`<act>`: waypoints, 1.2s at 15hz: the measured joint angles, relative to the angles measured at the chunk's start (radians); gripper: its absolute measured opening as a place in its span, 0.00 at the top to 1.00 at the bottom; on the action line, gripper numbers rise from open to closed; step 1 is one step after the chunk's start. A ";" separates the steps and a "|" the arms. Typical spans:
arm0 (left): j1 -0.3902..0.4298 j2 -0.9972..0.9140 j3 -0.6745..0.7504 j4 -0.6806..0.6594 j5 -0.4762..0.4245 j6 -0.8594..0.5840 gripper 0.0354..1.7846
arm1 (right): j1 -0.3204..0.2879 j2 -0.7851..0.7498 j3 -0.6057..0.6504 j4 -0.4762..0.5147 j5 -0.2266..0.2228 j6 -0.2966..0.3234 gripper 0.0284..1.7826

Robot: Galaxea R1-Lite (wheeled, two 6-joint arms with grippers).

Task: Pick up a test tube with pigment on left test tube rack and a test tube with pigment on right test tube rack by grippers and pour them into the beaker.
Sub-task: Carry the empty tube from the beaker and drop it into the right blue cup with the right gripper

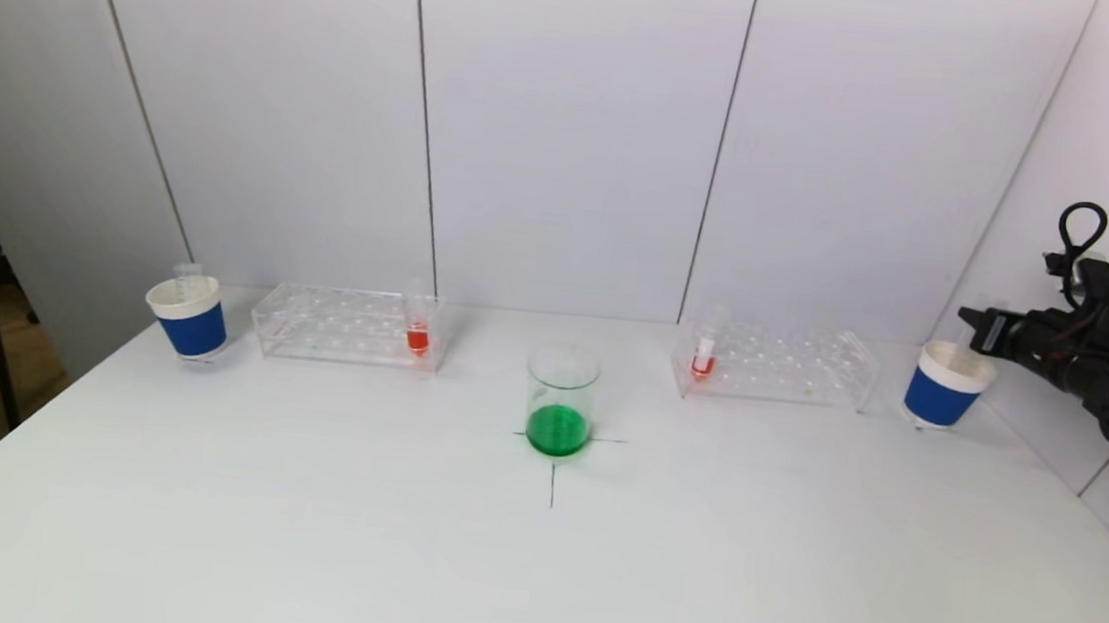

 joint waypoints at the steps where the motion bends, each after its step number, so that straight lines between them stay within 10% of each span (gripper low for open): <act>1: 0.000 0.000 0.000 -0.001 0.001 0.000 0.01 | 0.001 0.002 0.014 -0.013 0.000 0.000 0.74; 18: 0.000 0.000 0.000 0.000 0.000 0.000 0.01 | 0.006 -0.004 0.080 -0.049 0.001 -0.001 0.74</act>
